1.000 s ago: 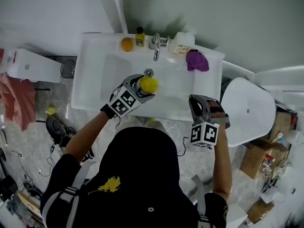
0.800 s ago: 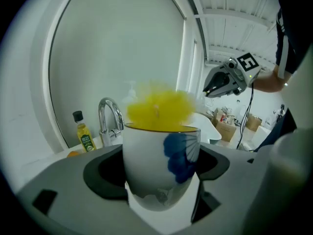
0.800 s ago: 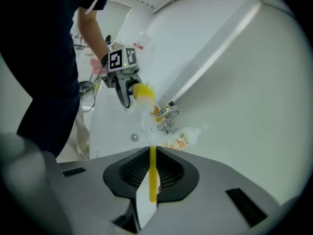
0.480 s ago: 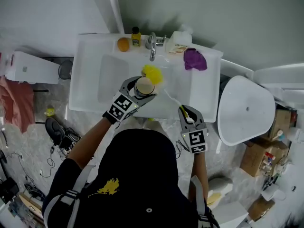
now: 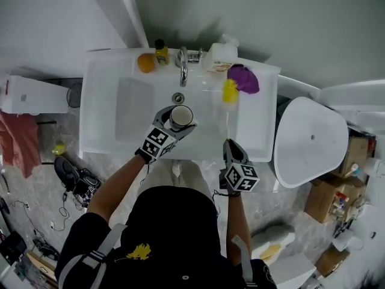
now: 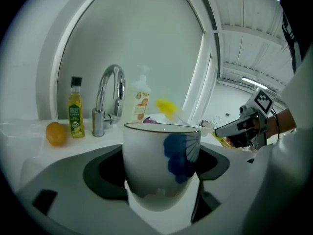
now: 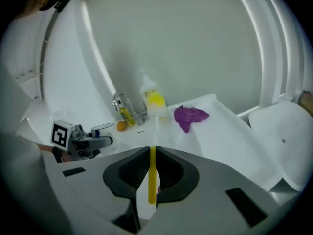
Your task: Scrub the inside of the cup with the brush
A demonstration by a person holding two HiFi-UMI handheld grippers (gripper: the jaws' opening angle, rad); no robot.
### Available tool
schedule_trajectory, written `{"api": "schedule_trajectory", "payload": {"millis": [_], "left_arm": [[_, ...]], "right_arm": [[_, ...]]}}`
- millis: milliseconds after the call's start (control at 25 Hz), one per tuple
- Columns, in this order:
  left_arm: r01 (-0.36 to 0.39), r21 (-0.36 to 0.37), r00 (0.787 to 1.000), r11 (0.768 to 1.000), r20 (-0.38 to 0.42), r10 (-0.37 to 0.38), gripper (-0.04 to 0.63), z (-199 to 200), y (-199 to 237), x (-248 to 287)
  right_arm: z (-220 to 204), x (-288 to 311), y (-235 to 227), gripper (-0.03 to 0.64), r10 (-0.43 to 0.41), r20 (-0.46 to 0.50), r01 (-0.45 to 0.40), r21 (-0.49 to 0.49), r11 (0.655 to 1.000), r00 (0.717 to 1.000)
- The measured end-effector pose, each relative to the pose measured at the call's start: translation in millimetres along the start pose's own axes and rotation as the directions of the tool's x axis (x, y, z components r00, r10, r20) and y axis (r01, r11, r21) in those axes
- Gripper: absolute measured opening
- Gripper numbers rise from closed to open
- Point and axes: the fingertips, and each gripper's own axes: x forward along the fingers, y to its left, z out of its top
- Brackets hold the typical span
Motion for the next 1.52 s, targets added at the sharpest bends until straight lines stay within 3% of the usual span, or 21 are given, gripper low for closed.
{"api": "schedule_trajectory", "payload": {"millis": [200,360,560,760,920,1120,1280,1400,1520], "left_arm": [[0.013,0.089,0.998,0.996,-0.069,-0.007,0.413,-56.5,24.7,55.6],[-0.030,0.040,0.998,0.999,-0.062,0.033,0.413,-89.6,53.0,99.5],[-0.027,0.029,0.999,0.999,-0.032,0.028,0.413,-123.6,71.3,132.1],[-0.001,0.111,1.000,0.994,0.005,0.000,0.413,-140.5,63.8,153.4],[-0.017,0.136,0.999,0.991,0.039,0.012,0.413,-146.3,68.4,158.4],[-0.031,0.121,0.999,0.992,0.032,0.028,0.413,-153.0,78.9,163.2],[-0.025,0.057,1.000,0.998,0.001,0.025,0.413,-161.2,84.6,159.9],[-0.034,0.009,0.998,0.999,-0.042,0.035,0.414,-167.0,89.2,154.2],[-0.036,0.017,0.994,0.999,-0.104,0.038,0.414,-176.2,89.4,152.4]], "right_arm": [[-13.5,81.3,-36.2,0.064,-0.050,-0.075,0.057,0.103,0.993,0.996],[-33.8,133.4,-61.3,0.064,-0.104,-0.132,0.124,0.157,0.980,0.986],[-68.6,183.2,-67.2,0.064,-0.111,-0.220,0.140,0.123,0.983,0.969],[-93.6,211.6,-72.2,0.064,-0.117,-0.274,0.147,0.094,0.985,0.954],[-104.4,224.4,-72.1,0.064,-0.113,-0.297,0.146,0.088,0.985,0.948],[-109.4,235.9,-74.2,0.064,-0.112,-0.305,0.146,0.089,0.985,0.946],[-113.1,238.0,-73.1,0.064,-0.118,-0.331,0.161,0.104,0.982,0.936],[-113.9,242.3,-67.9,0.064,-0.108,-0.367,0.154,0.100,0.983,0.924],[-112.1,246.6,-65.4,0.072,-0.111,-0.406,0.152,0.070,0.986,0.907]]}}
